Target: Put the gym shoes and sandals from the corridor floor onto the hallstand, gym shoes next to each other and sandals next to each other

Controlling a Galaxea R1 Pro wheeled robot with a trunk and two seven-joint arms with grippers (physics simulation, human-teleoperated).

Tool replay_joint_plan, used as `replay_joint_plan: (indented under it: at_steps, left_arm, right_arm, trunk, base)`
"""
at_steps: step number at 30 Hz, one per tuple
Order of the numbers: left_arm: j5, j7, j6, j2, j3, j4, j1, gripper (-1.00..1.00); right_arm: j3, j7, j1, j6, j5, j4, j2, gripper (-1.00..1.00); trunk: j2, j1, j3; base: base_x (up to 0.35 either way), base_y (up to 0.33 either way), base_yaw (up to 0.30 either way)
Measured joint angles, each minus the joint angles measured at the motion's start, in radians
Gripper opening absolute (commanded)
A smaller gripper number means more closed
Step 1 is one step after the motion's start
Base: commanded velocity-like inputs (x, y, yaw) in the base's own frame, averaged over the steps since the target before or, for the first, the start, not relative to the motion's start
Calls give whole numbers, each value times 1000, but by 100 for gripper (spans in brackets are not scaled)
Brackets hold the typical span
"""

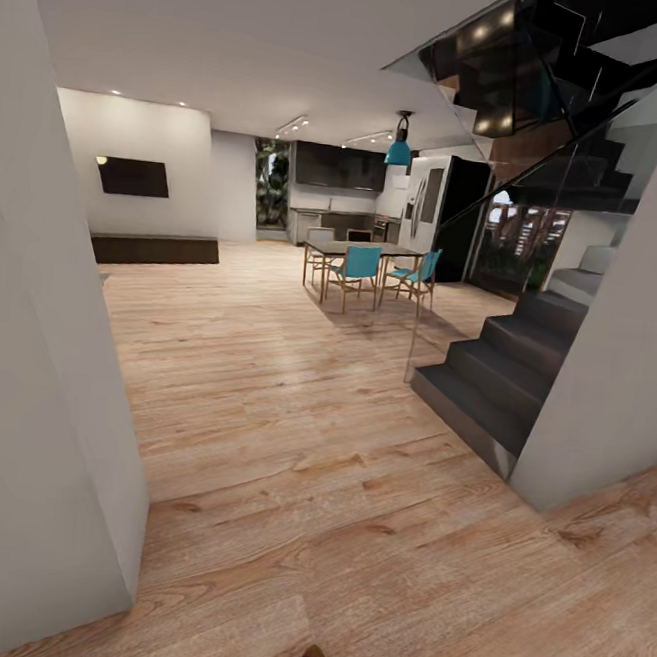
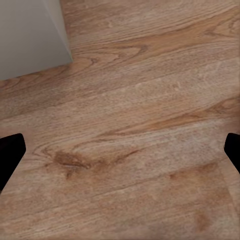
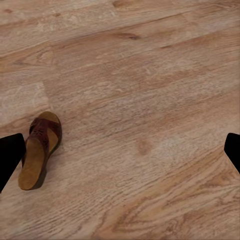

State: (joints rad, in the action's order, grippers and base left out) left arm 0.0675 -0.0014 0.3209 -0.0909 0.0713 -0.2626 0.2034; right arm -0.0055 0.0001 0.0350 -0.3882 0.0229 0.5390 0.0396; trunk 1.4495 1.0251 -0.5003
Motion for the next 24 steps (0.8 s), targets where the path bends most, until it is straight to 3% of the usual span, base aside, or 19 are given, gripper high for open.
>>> replay_joint_plan:
  at_steps: [11,20,23,24]
  left_arm:
    - [-1,-1,-4,1,1,-12,15,100]
    - [-22,-13,-22,10,-2,-49,122,100]
    - [-43,-27,-41,14,-5,-52,166,100]
    - [-59,-38,-64,17,-7,-54,193,100]
  right_arm:
    - [0,-4,1,3,0,25,0,100]
    - [0,-5,16,30,1,154,-1,100]
    - [0,-6,38,80,1,186,-1,100]
    - [0,-6,60,133,0,200,-1,100]
  trunk:
    - [0,0,0]
    - [0,0,0]
    - [0,0,0]
    - [0,0,0]
  base:
    - [0,10,0]
    - [0,1,0]
    - [0,0,0]
    - [0,0,0]
